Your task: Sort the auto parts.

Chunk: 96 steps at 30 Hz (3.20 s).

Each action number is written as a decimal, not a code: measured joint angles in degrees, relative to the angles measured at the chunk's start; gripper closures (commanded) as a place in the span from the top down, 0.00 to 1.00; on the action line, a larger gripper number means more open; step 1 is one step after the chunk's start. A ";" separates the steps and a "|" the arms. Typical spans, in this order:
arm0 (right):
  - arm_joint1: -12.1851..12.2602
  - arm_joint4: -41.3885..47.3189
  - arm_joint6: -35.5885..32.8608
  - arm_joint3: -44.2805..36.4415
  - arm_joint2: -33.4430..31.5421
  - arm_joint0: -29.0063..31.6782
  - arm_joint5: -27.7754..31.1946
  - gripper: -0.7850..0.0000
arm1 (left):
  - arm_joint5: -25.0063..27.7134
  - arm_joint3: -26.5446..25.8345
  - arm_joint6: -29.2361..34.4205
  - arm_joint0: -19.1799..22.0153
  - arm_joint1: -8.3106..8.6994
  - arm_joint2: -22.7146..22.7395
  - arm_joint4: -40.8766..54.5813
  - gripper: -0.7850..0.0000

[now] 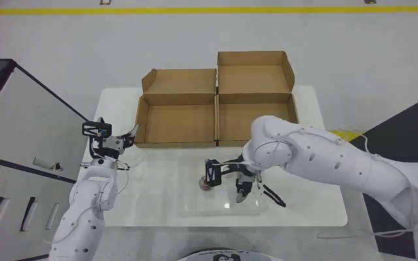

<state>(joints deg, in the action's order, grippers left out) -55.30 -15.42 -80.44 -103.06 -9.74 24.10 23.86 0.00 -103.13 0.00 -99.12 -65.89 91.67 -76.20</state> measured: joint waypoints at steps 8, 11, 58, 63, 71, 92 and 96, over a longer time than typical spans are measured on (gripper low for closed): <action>-1.00 -1.26 -1.04 1.68 0.00 1.44 -1.04 0.74 | 0.00 0.00 0.00 0.00 0.00 0.00 0.00 1.00; -1.07 -1.86 -1.56 2.25 0.00 2.09 -1.56 0.64 | 0.00 0.00 0.00 0.00 0.00 0.00 0.00 1.00; -6.45 -9.62 -2.23 9.60 0.00 7.83 -2.22 0.42 | 0.00 0.00 0.00 0.00 0.00 0.00 0.00 1.00; -6.99 -9.86 -2.51 10.61 0.00 8.39 -2.51 0.42 | 0.00 0.00 0.00 0.00 0.00 0.00 0.00 1.00; -7.25 -10.27 -2.61 12.10 0.00 9.21 -2.61 0.41 | 0.00 0.00 0.00 0.00 0.00 0.00 0.00 1.00; -7.02 -9.69 -2.11 13.30 0.00 9.16 -2.11 0.39 | 0.00 0.00 0.00 0.00 0.00 0.00 0.00 1.00; -7.04 -9.51 -1.91 13.33 0.00 9.08 -1.91 0.38 | 0.00 0.00 0.00 0.00 0.00 0.00 0.00 1.00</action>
<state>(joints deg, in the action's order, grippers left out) -62.34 -24.94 -82.35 -89.73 -9.74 33.19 21.96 0.00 -103.13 0.00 -99.12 -65.89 91.67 -76.20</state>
